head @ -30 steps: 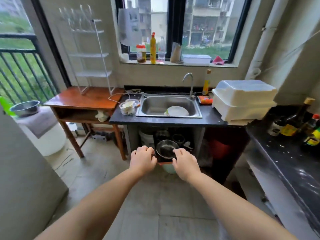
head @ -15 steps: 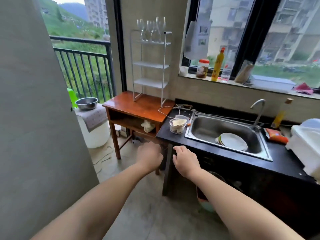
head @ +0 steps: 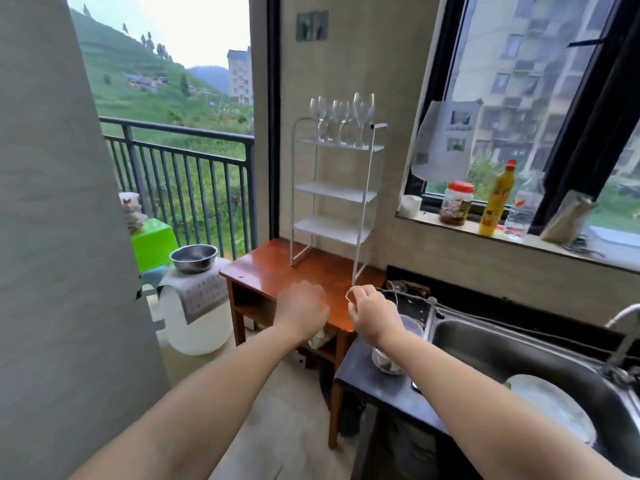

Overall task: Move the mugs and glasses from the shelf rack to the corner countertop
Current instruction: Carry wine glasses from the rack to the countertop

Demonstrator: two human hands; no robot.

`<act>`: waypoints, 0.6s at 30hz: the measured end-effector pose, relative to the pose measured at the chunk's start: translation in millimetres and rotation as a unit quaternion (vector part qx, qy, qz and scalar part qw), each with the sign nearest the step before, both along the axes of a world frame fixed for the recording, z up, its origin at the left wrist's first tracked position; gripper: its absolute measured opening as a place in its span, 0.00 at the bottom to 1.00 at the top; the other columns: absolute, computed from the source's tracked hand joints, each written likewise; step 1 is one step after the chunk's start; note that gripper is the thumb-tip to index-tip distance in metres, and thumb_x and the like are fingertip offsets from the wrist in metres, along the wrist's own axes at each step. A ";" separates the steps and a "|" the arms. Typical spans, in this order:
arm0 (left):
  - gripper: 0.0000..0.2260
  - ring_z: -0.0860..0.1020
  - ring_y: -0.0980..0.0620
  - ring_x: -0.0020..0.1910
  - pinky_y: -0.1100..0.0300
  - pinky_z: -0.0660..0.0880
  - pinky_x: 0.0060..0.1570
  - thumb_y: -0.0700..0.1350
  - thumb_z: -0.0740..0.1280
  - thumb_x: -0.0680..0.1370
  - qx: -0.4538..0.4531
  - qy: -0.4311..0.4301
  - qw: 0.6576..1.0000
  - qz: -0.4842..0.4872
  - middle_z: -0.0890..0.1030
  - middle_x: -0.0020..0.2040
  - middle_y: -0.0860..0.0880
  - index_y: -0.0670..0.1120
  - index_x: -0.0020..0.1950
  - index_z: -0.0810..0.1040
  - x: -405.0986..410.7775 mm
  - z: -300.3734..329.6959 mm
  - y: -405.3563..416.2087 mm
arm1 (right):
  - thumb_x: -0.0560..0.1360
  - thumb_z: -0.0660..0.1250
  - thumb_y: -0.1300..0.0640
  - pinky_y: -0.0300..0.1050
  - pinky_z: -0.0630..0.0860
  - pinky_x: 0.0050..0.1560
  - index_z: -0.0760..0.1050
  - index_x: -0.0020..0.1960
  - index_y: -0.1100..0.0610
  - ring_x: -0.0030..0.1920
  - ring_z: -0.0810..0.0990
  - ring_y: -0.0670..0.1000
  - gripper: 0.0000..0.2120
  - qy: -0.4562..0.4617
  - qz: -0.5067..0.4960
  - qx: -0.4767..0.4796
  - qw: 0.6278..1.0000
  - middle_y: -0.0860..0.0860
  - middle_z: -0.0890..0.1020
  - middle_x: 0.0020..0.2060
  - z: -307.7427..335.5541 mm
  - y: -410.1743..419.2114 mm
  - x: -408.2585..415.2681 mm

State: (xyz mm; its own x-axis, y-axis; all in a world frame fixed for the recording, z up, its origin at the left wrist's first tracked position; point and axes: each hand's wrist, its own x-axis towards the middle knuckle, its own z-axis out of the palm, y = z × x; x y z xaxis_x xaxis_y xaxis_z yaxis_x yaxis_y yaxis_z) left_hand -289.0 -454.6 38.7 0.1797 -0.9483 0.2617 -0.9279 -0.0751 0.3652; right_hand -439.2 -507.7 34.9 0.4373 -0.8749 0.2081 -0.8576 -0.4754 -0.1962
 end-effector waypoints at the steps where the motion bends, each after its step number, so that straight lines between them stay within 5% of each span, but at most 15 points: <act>1: 0.13 0.71 0.47 0.61 0.52 0.65 0.63 0.49 0.59 0.77 -0.005 0.004 1.000 0.001 0.76 0.59 0.47 0.48 0.59 0.76 6.2 4.2 -13.4 | 0.80 0.54 0.51 0.51 0.71 0.60 0.68 0.67 0.55 0.62 0.74 0.57 0.18 -0.001 0.001 -0.006 1.000 0.55 0.73 0.64 3.7 -11.5 7.6; 13: 0.14 0.69 0.44 0.65 0.50 0.67 0.63 0.48 0.58 0.78 -0.035 -0.014 0.996 -0.080 0.75 0.62 0.44 0.45 0.60 0.75 110.4 70.4 -230.1 | 0.80 0.54 0.51 0.52 0.70 0.61 0.66 0.69 0.55 0.65 0.71 0.57 0.19 -0.062 -0.052 -0.058 0.995 0.55 0.71 0.66 66.0 -207.3 128.2; 18: 0.13 0.71 0.42 0.62 0.50 0.71 0.60 0.46 0.60 0.77 -0.065 0.048 0.989 -0.121 0.77 0.59 0.41 0.42 0.56 0.77 152.6 125.0 -312.1 | 0.80 0.54 0.53 0.52 0.71 0.61 0.66 0.70 0.57 0.65 0.70 0.59 0.19 -0.102 -0.081 -0.094 0.987 0.57 0.71 0.67 119.2 -275.1 169.6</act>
State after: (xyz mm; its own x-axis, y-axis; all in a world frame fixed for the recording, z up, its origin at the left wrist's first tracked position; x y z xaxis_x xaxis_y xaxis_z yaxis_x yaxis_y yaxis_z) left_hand -136.4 -766.7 163.7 -0.0178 -0.9260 0.3771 -0.8738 0.1977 0.4442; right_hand -269.6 -782.8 154.1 0.2274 -0.8679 0.4417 -0.8774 -0.3793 -0.2937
